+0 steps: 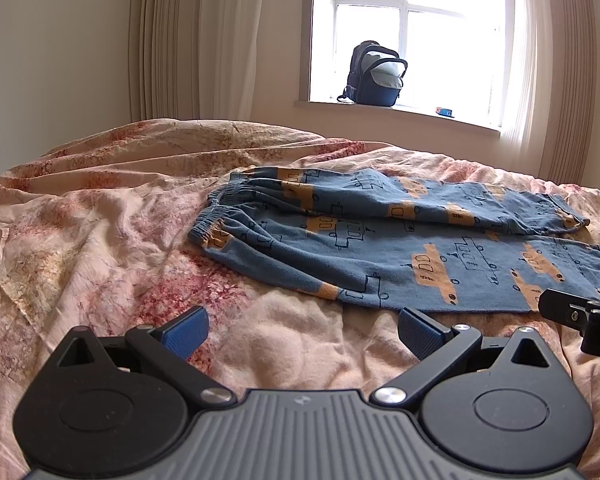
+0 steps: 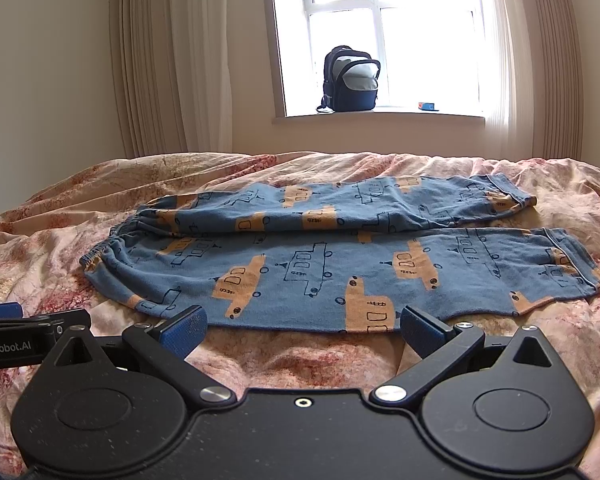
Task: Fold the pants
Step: 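Move both tools toward the waistband of the blue pants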
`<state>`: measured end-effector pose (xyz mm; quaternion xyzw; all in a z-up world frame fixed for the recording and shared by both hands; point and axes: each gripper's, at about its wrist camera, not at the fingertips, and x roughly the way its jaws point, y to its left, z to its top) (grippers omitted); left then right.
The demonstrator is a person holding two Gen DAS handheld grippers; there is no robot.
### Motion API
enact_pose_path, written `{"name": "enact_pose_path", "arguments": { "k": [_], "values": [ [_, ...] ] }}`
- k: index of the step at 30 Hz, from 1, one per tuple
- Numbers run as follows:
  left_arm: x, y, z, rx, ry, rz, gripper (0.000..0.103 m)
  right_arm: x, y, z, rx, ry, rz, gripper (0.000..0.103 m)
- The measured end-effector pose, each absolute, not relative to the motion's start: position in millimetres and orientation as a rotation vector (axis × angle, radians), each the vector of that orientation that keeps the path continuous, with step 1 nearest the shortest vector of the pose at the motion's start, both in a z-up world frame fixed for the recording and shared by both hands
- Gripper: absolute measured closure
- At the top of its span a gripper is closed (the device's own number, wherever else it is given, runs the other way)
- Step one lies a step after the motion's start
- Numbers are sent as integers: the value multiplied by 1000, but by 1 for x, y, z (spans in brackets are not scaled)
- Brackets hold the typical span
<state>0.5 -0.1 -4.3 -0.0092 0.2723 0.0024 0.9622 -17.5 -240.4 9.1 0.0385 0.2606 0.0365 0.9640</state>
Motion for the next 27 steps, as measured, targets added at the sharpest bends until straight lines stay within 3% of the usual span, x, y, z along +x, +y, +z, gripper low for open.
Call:
{"name": "enact_pose_path", "arguments": {
  "k": [27],
  "values": [
    [11, 11, -10, -129, 682, -24, 0, -9, -236, 2, 70, 624, 97, 0]
  ]
}}
